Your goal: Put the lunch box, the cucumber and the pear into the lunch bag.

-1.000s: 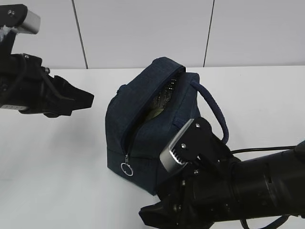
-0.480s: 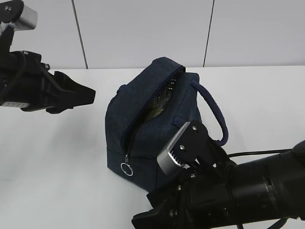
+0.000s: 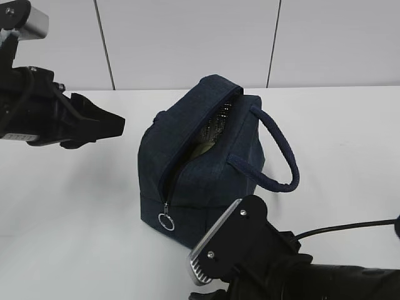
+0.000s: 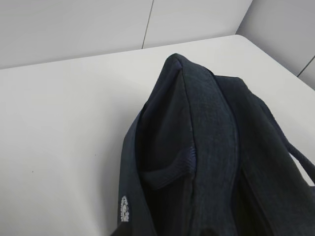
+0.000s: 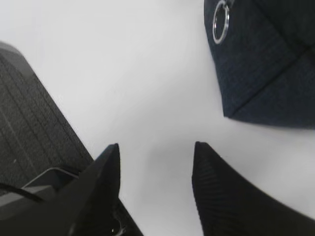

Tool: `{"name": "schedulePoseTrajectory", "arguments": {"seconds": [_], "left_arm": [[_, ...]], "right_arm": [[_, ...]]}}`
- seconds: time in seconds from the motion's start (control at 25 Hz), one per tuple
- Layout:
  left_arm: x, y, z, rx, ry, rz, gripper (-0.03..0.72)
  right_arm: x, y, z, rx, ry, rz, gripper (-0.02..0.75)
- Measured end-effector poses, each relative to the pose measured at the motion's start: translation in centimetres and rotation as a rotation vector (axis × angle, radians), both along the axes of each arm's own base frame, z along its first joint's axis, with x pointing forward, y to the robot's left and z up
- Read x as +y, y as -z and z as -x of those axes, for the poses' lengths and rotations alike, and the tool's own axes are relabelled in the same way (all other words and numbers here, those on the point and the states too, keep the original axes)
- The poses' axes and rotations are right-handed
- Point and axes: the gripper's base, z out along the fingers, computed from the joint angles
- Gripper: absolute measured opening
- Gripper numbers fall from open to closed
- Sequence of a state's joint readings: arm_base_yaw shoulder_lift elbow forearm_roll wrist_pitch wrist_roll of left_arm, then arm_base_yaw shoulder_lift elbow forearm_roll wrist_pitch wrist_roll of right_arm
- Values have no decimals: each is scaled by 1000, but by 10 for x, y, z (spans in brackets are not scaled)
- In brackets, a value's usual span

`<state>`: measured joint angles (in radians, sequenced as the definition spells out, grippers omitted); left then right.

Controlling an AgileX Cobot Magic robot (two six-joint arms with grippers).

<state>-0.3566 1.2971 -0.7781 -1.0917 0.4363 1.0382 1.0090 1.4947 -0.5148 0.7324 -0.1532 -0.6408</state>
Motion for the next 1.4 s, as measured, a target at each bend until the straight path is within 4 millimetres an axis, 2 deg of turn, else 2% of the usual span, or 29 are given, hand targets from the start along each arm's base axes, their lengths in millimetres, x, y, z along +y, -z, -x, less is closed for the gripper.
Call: {"name": "schedulePoseTrajectory", "arguments": {"seconds": [0.2,0.36,0.56,0.72,1.0,1.08,1.24,1.32,1.4], "left_arm": [[0,0,0,1,0,0,257],[0,0,0,1,0,0,257],[0,0,0,1,0,0,257],[0,0,0,1,0,0,252],[0,0,0,1,0,0,242],[0,0,0,1,0,0,242],[0,0,0,1,0,0,242],[0,0,0,1,0,0,242],[0,0,0,1,0,0,242]], "right_arm": [[6,5,-13,-133,77,-63,372],[11,21,-26,-204,150,-79,371],[32,43,-40,-210,152,-52,371],[47,54,-53,-218,197,-66,371],[60,61,-63,-215,227,-79,360],[61,60,-65,-216,233,-84,301],[62,60,-66,-215,244,-89,59],[61,60,-66,-209,259,-91,6],[61,61,-66,-197,262,-85,0]]}}
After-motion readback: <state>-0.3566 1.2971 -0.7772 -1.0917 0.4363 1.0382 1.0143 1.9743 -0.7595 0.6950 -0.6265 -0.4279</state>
